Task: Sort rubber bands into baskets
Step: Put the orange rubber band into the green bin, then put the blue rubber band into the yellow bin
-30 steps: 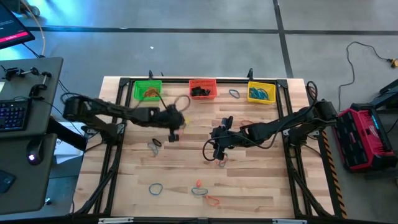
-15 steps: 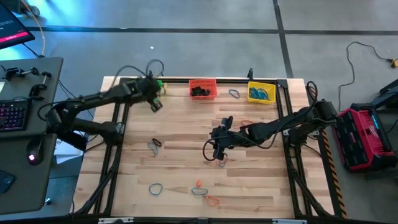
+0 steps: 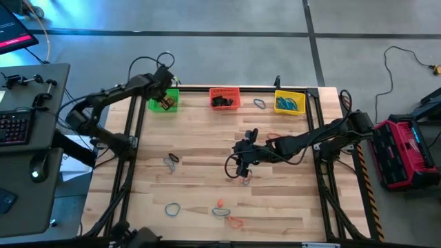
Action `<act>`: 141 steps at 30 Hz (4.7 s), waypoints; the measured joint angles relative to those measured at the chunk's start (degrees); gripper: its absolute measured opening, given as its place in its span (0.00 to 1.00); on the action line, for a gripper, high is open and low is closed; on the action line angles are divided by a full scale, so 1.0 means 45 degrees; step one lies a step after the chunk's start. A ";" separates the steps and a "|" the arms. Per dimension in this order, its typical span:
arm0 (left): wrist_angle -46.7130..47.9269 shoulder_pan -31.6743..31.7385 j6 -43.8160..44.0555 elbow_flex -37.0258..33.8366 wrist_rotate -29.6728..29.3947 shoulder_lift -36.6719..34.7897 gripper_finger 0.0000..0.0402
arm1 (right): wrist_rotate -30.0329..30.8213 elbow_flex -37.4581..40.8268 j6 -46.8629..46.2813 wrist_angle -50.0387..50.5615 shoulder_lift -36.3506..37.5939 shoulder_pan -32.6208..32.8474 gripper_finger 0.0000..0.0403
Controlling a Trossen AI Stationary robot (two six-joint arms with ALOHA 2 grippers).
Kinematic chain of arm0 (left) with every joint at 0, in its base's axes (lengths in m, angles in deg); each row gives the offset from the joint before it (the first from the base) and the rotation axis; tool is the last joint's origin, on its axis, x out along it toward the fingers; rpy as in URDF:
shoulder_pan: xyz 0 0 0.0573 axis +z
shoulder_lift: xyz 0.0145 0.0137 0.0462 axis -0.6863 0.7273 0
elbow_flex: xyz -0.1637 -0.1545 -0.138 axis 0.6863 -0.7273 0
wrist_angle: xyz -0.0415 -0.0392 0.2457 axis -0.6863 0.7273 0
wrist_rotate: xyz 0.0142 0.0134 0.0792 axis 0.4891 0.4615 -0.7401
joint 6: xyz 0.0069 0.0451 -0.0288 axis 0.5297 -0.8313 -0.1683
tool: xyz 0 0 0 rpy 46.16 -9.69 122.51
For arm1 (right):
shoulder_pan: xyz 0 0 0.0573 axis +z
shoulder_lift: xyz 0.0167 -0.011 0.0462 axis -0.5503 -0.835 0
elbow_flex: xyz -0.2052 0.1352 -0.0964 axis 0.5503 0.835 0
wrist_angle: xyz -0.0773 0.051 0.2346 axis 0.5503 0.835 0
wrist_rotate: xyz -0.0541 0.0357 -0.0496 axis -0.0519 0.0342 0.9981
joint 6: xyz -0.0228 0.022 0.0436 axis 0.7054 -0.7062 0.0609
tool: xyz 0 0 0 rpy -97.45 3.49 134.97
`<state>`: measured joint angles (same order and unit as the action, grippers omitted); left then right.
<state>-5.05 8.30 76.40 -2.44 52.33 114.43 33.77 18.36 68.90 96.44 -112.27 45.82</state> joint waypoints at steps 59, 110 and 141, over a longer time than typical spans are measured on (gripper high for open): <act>0.1576 -1.0169 0.0938 -0.0675 0.8132 -0.5680 0.17 | 0.0000 0.0000 0.0200 -0.0086 0.0005 0.0000 0.43; -0.1069 -2.1798 1.6390 -0.0646 0.5246 0.3222 0.18 | -0.0291 0.0000 0.1537 -0.0449 0.0005 0.0692 0.43; -0.6773 -1.3416 0.9256 -0.0670 0.2113 0.1310 0.00 | 0.0771 -0.0005 -0.0555 -0.2912 -0.1880 0.0882 0.43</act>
<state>-35.53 -52.07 118.06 -5.46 61.83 120.33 37.24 18.34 66.41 83.33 -120.73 49.79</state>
